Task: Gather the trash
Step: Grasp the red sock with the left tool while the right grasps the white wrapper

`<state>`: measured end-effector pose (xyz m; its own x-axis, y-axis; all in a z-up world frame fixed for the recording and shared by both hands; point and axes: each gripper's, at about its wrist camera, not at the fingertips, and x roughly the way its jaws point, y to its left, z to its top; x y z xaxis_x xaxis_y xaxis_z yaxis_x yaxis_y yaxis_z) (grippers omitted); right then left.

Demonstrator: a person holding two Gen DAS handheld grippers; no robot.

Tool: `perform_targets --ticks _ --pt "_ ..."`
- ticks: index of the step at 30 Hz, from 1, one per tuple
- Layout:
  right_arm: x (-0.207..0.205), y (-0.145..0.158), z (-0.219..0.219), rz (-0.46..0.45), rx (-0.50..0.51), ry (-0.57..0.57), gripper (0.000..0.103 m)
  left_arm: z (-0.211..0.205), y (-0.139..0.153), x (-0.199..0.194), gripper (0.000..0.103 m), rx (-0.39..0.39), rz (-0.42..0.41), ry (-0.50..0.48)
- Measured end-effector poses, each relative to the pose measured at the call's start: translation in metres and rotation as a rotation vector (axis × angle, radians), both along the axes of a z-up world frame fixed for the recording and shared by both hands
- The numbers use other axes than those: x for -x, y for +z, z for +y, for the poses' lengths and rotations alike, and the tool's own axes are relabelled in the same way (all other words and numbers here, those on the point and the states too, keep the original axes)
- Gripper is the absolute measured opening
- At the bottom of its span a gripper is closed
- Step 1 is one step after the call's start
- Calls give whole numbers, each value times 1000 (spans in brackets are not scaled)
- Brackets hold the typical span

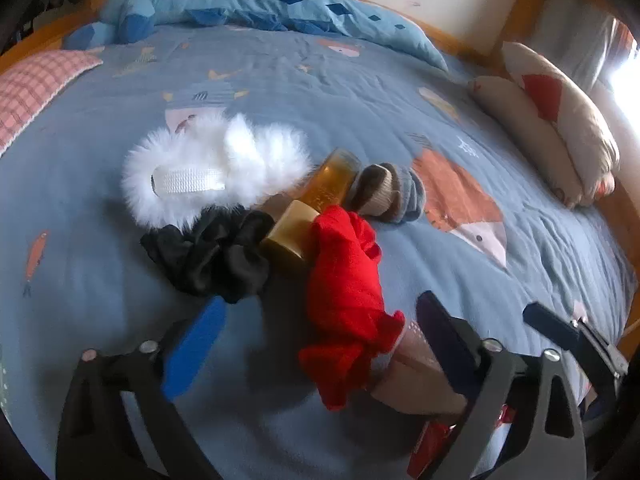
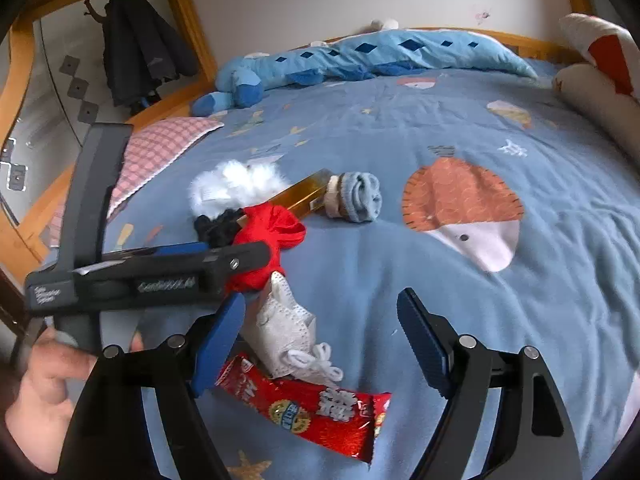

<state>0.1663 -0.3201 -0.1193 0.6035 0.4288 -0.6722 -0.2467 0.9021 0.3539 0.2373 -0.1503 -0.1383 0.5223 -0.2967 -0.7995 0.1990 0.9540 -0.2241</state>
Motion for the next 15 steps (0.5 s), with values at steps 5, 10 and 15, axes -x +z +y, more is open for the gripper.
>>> perform_targets --ticks 5,10,15 --pt "1 -3 6 4 20 19 77 5 -3 -3 56 40 24 -16" --pt "1 -2 15 3 31 48 77 -2 7 6 36 17 -20 -62" --pt "-7 -6 29 10 84 100 74 3 15 14 36 25 -49 -64"
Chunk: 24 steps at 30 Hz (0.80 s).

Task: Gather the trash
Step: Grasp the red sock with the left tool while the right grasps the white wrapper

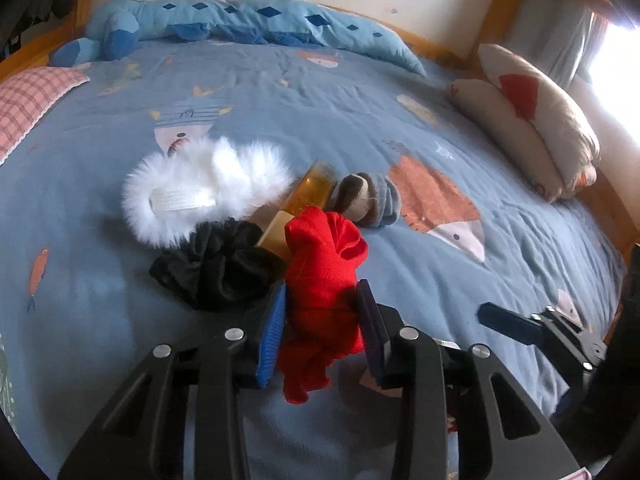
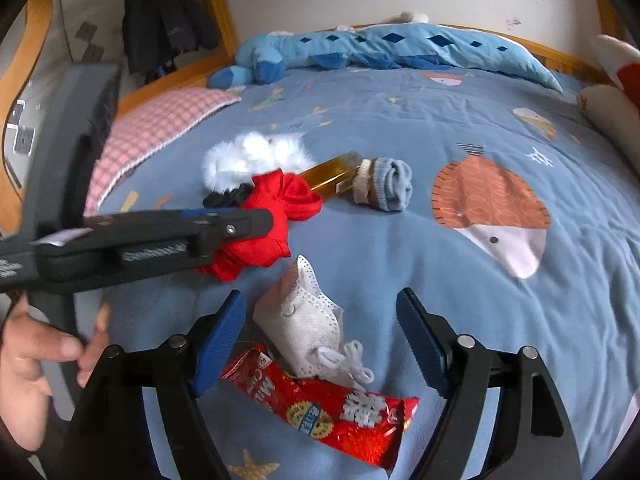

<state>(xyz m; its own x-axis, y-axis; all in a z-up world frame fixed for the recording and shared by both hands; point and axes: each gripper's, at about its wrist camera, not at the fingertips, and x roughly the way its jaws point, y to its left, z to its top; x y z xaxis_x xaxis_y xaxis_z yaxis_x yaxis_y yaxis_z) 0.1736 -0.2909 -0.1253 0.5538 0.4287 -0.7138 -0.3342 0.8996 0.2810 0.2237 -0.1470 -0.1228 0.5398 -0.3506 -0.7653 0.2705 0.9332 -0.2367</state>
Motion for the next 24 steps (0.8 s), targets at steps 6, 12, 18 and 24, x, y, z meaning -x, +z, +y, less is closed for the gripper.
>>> perform_targets --ticks 6,12,18,24 --pt "-12 -10 11 50 -1 37 61 10 4 4 36 20 -2 10" --pt "-16 -21 21 83 34 31 32 16 10 12 36 48 -3 0" --pt "-13 -11 8 44 -18 -23 22 20 21 25 36 79 -22 -5" --pt "2 21 -15 -39 -55 -91 22 13 37 40 36 93 -47 -41"
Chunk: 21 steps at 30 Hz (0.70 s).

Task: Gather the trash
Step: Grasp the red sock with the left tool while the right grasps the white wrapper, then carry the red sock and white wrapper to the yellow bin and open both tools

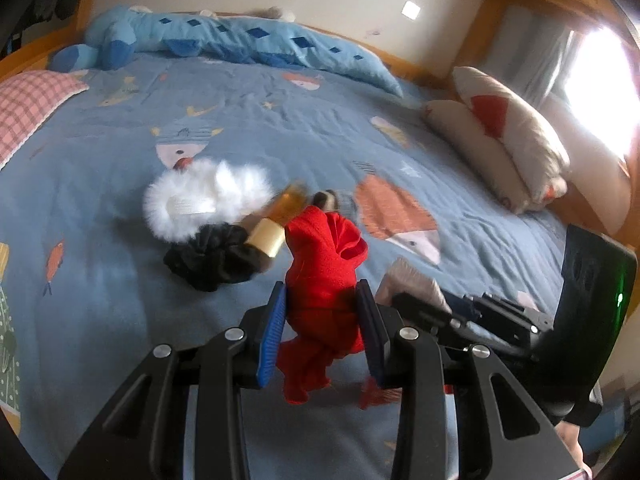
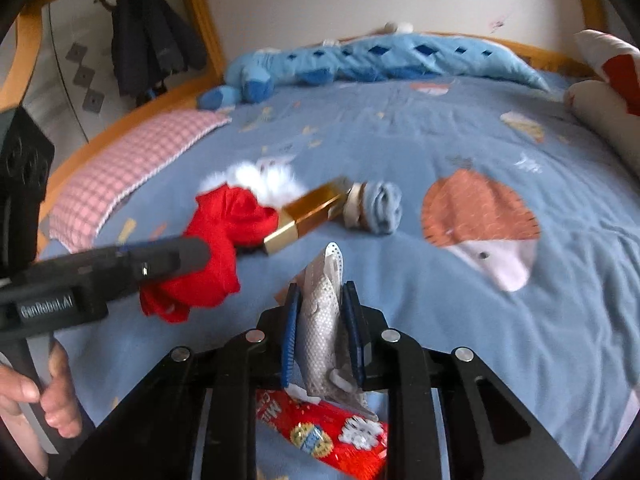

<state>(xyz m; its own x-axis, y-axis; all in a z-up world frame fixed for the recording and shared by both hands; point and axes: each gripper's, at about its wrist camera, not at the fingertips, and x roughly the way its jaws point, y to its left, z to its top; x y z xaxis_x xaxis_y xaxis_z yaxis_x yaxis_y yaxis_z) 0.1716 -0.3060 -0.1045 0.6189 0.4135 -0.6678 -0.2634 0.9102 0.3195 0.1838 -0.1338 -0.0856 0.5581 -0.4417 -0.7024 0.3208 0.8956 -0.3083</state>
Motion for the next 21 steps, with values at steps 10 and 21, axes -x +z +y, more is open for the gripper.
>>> perform_targets --ticks 10,21 --pt "81 38 -53 -97 2 -139 22 -47 27 53 36 46 -31 -144" --pt "214 49 -137 -95 3 -370 22 -145 28 148 36 60 -21 -426"
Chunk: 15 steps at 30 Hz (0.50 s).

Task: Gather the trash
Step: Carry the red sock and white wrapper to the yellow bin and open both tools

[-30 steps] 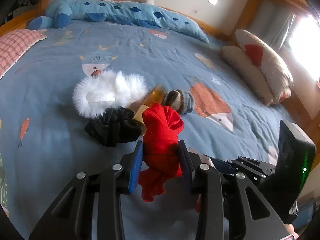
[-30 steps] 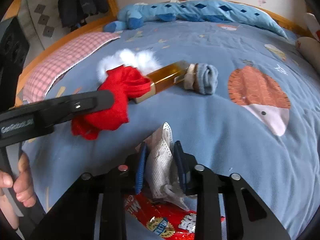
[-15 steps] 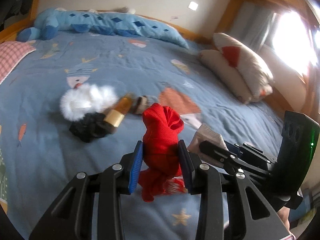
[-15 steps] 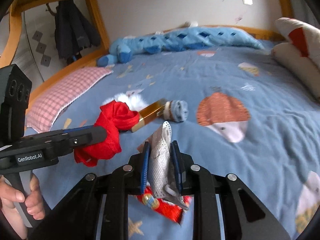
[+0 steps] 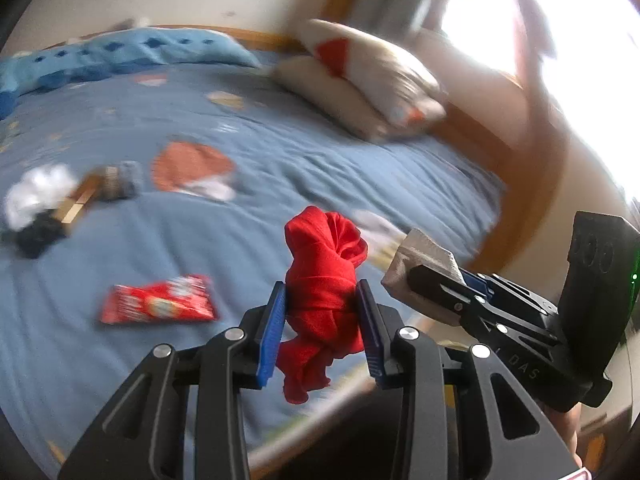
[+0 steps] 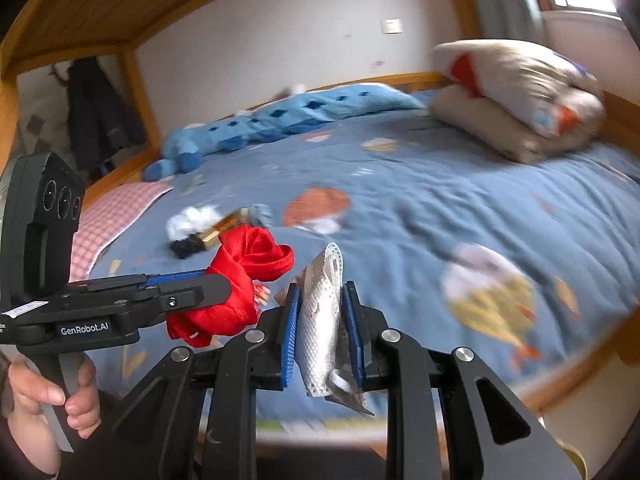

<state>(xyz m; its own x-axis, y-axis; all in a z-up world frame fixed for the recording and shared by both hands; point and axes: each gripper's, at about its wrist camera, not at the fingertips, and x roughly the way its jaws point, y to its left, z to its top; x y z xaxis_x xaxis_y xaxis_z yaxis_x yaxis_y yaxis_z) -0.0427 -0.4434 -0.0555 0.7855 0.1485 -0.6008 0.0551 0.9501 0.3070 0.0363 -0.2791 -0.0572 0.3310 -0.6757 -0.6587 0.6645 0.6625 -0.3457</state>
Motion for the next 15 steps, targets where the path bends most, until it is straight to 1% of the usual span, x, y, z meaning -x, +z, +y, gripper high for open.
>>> perform_targets --ticks 7,11,15 --pt "82 -9 -45 51 2 -158 22 -58 -6 61 36 -19 2 -170" --pt "133 -14 -64 72 12 -241 22 -82 -13 96 36 -41 6 -256" --pt "176 -21 -78 98 16 -304 22 -104 -24 124 36 -72 17 -328"
